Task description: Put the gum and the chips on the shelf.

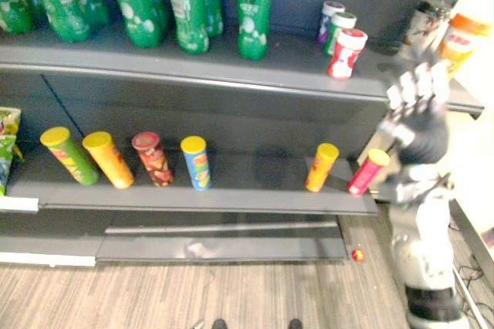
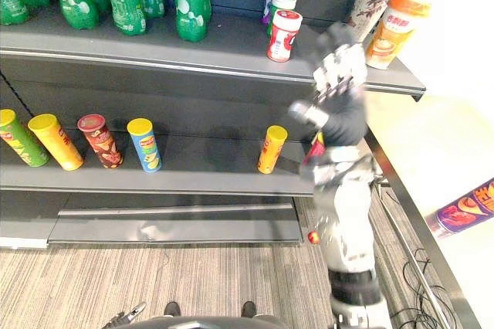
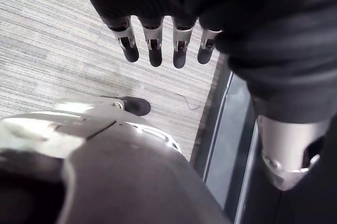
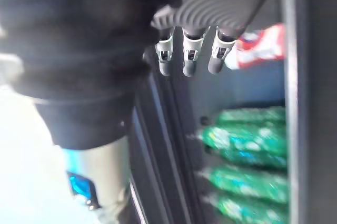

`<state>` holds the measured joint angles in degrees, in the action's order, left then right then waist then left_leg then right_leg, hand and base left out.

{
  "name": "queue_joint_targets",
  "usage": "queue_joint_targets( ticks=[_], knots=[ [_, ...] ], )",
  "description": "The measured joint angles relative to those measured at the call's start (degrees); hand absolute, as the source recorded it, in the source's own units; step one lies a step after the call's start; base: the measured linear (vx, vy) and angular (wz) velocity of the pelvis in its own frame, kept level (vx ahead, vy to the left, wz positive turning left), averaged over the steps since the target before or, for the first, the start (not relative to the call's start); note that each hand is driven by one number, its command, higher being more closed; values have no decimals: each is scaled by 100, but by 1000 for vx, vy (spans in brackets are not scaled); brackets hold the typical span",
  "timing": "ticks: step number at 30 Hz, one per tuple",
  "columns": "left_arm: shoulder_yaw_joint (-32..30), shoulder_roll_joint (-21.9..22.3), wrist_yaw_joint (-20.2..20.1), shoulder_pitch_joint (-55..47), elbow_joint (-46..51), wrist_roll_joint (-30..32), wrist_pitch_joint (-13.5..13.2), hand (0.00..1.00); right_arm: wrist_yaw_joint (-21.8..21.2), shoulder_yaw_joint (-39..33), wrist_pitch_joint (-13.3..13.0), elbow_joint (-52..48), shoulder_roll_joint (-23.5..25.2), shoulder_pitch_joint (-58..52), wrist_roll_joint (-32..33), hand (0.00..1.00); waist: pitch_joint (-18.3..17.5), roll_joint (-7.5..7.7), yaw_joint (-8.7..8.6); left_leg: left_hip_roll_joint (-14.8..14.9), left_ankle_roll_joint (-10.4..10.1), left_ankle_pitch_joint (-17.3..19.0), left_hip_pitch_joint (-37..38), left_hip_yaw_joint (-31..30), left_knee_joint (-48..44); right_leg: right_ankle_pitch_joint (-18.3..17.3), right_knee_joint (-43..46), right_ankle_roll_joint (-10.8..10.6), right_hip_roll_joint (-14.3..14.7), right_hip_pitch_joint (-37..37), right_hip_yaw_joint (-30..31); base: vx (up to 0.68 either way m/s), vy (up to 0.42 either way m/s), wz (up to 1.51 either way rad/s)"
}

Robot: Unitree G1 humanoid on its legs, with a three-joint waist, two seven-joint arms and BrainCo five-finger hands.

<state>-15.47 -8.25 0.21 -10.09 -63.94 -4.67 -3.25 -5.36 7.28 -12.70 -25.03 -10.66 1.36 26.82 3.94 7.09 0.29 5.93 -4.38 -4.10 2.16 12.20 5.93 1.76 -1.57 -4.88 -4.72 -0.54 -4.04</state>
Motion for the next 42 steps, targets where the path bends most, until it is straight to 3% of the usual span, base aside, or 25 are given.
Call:
queue_joint_targets(
  ticks=[6, 12, 15, 17, 27, 30, 39, 42],
  knots=[
    [-24, -13, -51, -37, -9, 112, -130, 0, -890, 974, 256, 300, -6, -1275, 3, 0, -15, 4, -19, -32, 0, 5, -8, 64, -1, -3, 79, -3, -26, -88, 87, -1, 7, -6],
    [-74, -17, -42, 28, -209, 131, -161, 0, -1008, 896, 511, 2070, 226, -1803, -555, 0, -33, -40, -17, -72, 52, 39, 2, 107, -1, -2, 71, -4, -73, -55, 78, -2, 2, -1],
    [-100, 31, -7, 23, -210, 148, -159, 0, -862, 410, 634, 3006, 499, -1860, -932, 0, -40, -121, -17, -80, 60, 45, -4, 113, -1, -2, 70, -4, -82, -41, 76, 0, 0, 0],
    [-194, 124, 76, 23, -208, 152, -159, 0, -536, -109, 657, 3932, 556, -1788, -1245, 0, -41, -239, -8, -90, 71, 53, -3, 112, -1, -4, 67, -5, -90, -36, 74, 0, 0, 0],
    [120, 215, 156, 34, -136, 143, -171, 0, 374, -1787, 637, 7263, 658, -1163, -1962, 0, 34, -514, -3, -83, 62, 80, 10, 113, -1, -11, 43, -17, -80, -18, 67, 19, -5, 0],
    [182, 179, 156, 34, -124, 138, -175, 0, 401, -2129, 650, 7919, 658, -1119, -1921, 0, 41, -533, -3, -85, 59, 100, 24, 117, -1, -24, 43, -32, -83, -4, 66, 0, 0, 0],
    [173, 191, 151, 20, -117, 104, -295, 0, 403, -2564, 678, 8393, 680, -1112, -1918, 0, 94, -551, -9, -139, 90, 176, 160, 127, 1, -56, -30, -75, -137, 169, 57, 5, 3, 0],
    [122, 202, 153, 31, -97, 79, -296, 0, 466, -2998, 689, 8654, 698, -1074, -1894, 0, 158, -486, 9, -161, 125, 254, 288, 258, -48, -156, 121, -121, -169, 162, 167, 43, 42, -15]
  ],
)
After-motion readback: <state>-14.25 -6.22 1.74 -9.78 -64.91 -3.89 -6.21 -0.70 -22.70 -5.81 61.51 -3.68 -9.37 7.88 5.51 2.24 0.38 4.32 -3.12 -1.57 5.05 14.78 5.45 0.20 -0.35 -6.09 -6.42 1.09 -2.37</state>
